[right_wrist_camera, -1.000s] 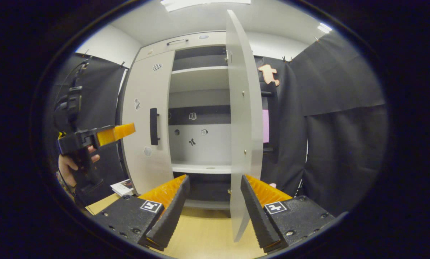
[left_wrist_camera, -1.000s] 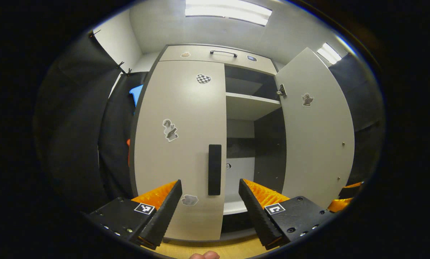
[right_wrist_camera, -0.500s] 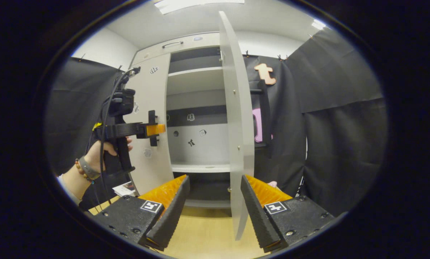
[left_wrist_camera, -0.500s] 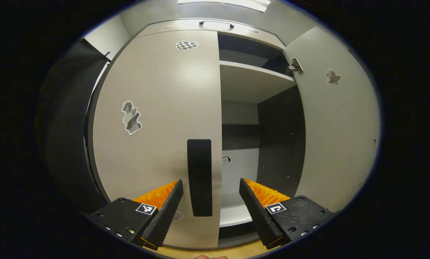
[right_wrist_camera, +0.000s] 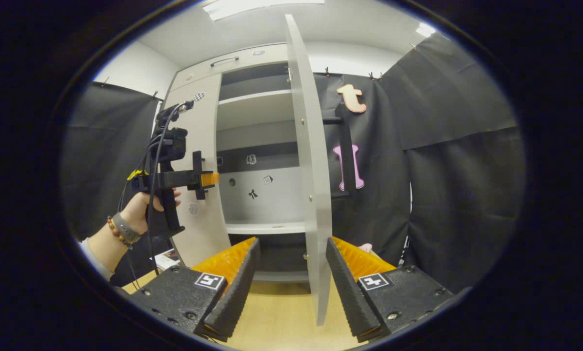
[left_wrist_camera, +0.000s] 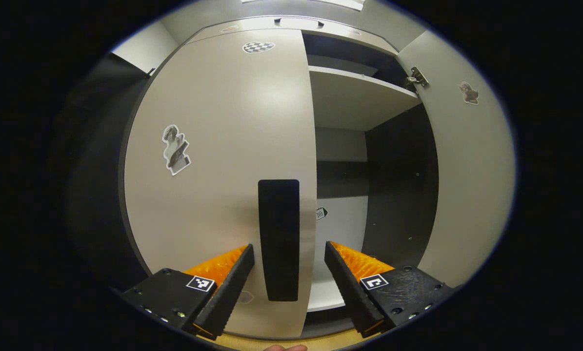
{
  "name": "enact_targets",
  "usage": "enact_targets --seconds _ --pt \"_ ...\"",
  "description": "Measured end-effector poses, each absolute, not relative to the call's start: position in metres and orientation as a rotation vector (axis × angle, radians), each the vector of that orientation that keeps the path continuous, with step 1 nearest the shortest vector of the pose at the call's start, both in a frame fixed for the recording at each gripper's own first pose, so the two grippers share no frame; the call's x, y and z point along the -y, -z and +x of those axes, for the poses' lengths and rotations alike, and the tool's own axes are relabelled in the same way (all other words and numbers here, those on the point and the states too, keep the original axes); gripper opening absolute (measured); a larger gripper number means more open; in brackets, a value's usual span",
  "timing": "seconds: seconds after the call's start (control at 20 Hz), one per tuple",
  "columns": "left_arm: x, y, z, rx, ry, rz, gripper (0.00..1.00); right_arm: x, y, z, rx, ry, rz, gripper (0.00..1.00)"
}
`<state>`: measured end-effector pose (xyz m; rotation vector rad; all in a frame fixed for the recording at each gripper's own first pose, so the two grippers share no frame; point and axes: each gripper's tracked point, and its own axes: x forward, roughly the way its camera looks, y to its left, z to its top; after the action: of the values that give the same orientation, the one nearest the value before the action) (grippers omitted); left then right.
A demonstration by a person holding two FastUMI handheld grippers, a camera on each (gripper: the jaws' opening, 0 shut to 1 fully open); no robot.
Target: Open the right door of the double-door shoe cabinet with the right hand, and open the left door with the left hand.
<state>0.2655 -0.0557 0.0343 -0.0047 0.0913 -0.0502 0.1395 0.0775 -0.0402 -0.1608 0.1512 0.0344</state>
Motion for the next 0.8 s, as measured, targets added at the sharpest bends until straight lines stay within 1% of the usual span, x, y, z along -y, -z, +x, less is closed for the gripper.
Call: enact_targets --seconds 0.15,0.45,0.55,0.6,0.65,0.7,0.75,0.8 --pt "0.053 -0.035 0.266 -0.100 0.034 -0.024 0.92 -0.078 0.041 0.137 -0.153 -0.035 -0.153 0.86" --pt "0.045 -0.033 0.267 -0.114 0.023 -0.012 0.81 -0.079 0.037 0.138 -0.138 -0.036 -0.158 0.86" --pt "0.042 -0.033 0.265 -0.114 0.024 -0.002 0.67 -0.082 0.035 0.137 -0.131 -0.047 -0.151 0.86" --pt "0.042 -0.031 0.265 -0.122 0.030 0.004 0.56 -0.082 0.034 0.137 -0.128 -0.045 -0.154 0.86" --pt "0.042 -0.032 0.265 -0.118 0.033 0.004 0.55 -0.081 0.033 0.137 -0.126 -0.043 -0.159 0.86" --pt "0.043 -0.032 0.262 -0.124 0.038 0.000 0.44 -0.081 0.032 0.137 -0.125 -0.044 -0.163 0.86" --pt "0.048 -0.032 0.261 -0.124 0.058 -0.016 0.50 -0.082 0.031 0.137 -0.122 -0.046 -0.165 0.86" --pt "0.048 -0.032 0.261 -0.115 0.050 -0.018 0.48 -0.082 0.031 0.136 -0.123 -0.048 -0.167 0.86"
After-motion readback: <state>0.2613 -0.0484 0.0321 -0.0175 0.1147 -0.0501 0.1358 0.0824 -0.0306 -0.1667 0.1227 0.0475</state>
